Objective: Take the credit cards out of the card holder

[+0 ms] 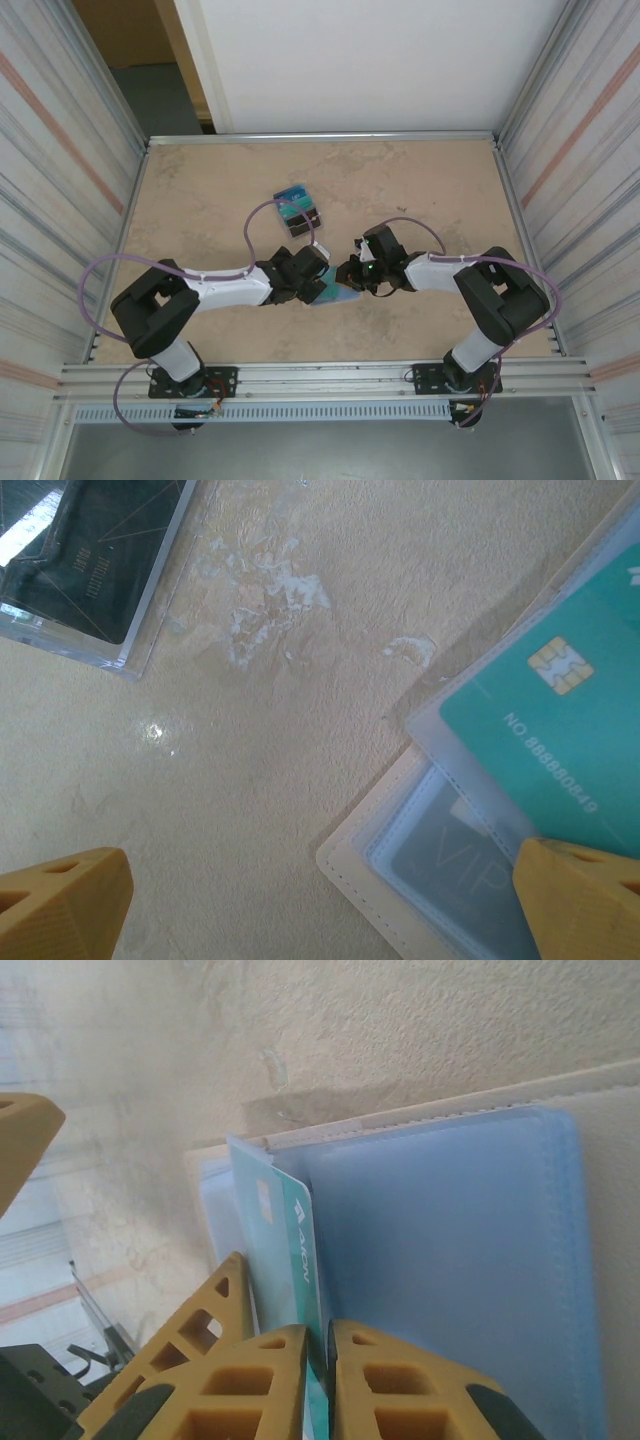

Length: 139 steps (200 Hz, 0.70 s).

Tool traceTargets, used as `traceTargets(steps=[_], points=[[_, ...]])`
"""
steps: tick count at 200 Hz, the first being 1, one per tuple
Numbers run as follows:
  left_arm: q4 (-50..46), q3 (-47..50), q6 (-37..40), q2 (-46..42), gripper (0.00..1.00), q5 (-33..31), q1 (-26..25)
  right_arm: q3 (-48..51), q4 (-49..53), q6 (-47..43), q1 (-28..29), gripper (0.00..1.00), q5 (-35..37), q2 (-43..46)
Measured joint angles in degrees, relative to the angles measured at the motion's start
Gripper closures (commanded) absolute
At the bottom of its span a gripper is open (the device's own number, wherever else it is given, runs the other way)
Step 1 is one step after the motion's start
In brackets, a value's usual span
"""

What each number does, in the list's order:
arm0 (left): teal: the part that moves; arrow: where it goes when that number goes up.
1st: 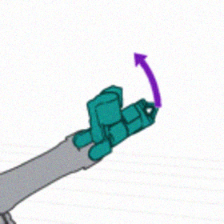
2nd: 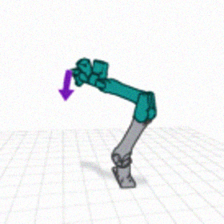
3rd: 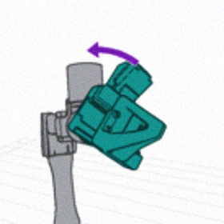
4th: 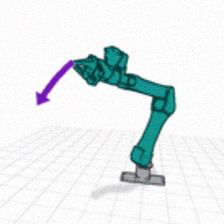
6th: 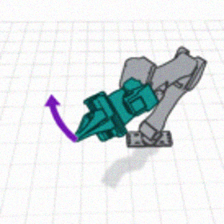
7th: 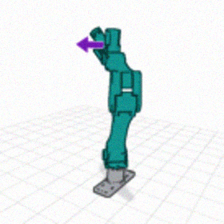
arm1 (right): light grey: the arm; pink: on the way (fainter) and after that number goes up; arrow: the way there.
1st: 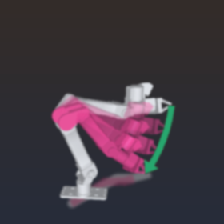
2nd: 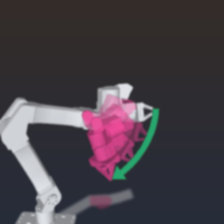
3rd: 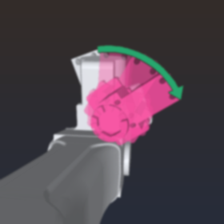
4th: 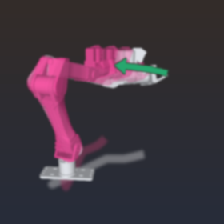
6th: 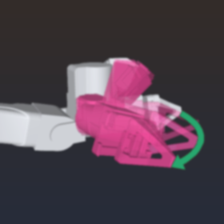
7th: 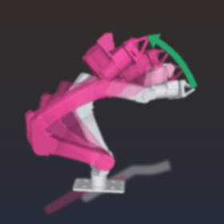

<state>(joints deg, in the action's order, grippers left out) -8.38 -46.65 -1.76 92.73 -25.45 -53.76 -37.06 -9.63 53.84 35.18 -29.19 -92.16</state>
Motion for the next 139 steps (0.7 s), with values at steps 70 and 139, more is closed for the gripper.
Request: traceTargets(steps=[70, 139], points=[[-0.2, 0.0, -0.2, 0.0, 0.01, -0.2, 0.0, 0.0, -0.1, 0.6, -0.9, 1.00, -1.0, 0.0], [-0.2, 0.0, -0.2, 0.0, 0.01, -0.3, 0.0, -0.6, 8.6, -3.1, -3.7, 1.00, -0.4, 3.3]])
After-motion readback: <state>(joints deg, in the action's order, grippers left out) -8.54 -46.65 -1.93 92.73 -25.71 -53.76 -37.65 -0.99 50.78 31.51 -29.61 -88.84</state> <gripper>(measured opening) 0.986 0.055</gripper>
